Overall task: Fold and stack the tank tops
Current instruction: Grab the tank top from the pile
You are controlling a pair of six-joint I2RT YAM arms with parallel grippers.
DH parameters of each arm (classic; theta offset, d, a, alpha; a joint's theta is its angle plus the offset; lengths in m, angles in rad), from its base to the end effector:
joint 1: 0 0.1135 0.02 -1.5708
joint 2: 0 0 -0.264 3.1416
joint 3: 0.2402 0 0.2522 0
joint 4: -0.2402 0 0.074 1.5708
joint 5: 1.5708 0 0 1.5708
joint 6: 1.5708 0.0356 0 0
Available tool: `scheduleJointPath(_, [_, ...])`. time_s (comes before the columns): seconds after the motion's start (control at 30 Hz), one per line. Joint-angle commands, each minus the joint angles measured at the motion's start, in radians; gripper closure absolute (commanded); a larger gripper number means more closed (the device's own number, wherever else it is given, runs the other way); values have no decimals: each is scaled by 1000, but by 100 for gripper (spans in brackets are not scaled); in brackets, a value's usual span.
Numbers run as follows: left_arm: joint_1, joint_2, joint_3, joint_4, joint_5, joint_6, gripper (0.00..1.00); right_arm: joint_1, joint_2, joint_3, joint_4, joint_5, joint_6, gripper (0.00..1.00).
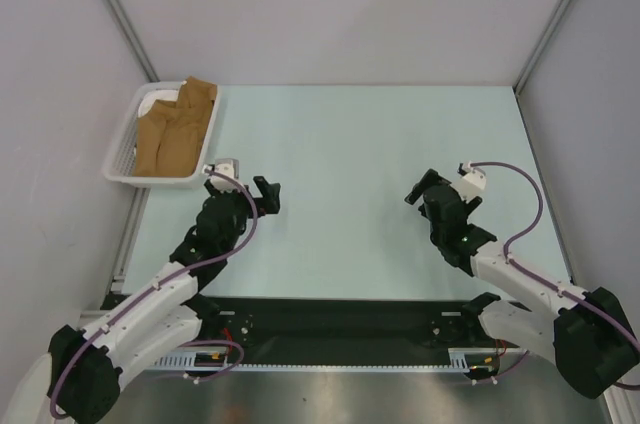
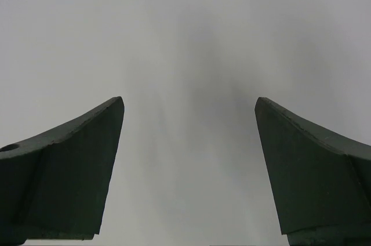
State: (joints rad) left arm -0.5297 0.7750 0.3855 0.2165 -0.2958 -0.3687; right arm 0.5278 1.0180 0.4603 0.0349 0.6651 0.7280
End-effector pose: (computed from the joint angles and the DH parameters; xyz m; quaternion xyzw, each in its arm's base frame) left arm 0.1668 -0.0856 0.2421 -0.0336 0.7624 -0.1747 0.6222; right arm 0.1919 0.0865 0.2085 0.2443 0.7980 0.0491 0.5488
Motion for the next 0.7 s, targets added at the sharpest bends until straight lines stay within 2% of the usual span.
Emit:
scheduleJointPath(0.0, [8, 44, 52, -60, -115, -50, 0, 14, -1, 14, 20, 40, -24, 0])
scheduleJointPath(0.07, [36, 79, 148, -208, -157, -180, 0, 14, -10, 0, 28, 15, -35, 0])
scheduleJointPath(0.17, [155, 190, 338, -386, -40, -249, 0, 14, -30, -26, 60, -74, -79, 0])
scheduleJointPath(0.27, [314, 273, 479, -480, 38, -308, 0, 12, -77, -51, 106, -148, -108, 2])
scheduleJointPath(0.3, [406, 286, 505, -496, 56, -326, 0, 12, -91, -75, 126, -189, -119, 2])
scheduleJointPath(0.37, [494, 325, 565, -502, 107, -369, 0, 12, -140, -106, 173, -223, -142, 3])
scheduleJointPath(0.4, [570, 337, 581, -502, 103, -386, 0, 12, -157, -132, 187, -242, -145, 3])
scheduleJointPath(0.5, [670, 401, 644, -497, 55, -432, 4, 11, -197, -153, 207, -260, -137, 4])
scheduleJointPath(0.6, [738, 501, 746, -522, 21, -446, 8, 11, -187, -160, 212, -286, -122, 4])
scheduleJointPath(0.67, [758, 585, 824, -549, -67, -446, 8, 12, -170, -152, 215, -298, -118, 4])
